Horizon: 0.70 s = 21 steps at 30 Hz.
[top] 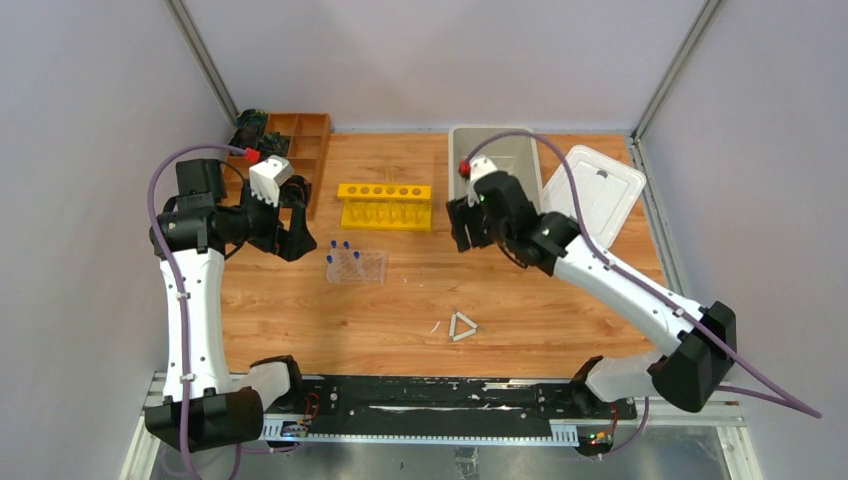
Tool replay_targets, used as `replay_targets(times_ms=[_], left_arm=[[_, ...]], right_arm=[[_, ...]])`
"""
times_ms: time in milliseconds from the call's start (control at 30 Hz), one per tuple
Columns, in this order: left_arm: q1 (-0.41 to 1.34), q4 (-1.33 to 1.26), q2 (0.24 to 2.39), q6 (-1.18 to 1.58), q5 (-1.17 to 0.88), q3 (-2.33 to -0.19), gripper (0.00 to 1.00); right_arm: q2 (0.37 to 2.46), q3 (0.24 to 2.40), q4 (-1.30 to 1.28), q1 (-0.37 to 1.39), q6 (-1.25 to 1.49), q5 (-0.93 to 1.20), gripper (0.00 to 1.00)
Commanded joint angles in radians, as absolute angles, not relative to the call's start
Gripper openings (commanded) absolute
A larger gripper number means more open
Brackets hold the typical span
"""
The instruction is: Organize the chemistry lab equipment
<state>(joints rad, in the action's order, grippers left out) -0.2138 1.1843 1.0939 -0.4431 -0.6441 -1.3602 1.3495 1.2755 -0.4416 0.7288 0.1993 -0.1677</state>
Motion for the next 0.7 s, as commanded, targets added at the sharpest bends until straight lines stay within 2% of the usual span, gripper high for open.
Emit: replay_targets(times_ms=[0, 267, 567, 667], left_arm=[[-0.218, 1.189, 1.093, -0.453, -0.646, -1.384, 1.0], [-0.218, 1.189, 1.091, -0.447, -0.658, -1.387, 1.0], [-0.218, 1.189, 1.09, -0.441, -0.657, -1.39, 1.0], [-0.218, 1.189, 1.09, -0.437, -0.656, -1.393, 1.0]], right_arm=[[1.288, 1.058, -0.431, 0.82, 0.184, -0.106, 0.68], [1.197, 0.716, -0.226, 0.869, 0.249, 0.061, 0.6], [1.283, 0.669, -0.142, 0.903, 0.258, 0.092, 0.52], [1.33, 0.681, -0.14, 0.909, 0.247, 0.07, 0.46]])
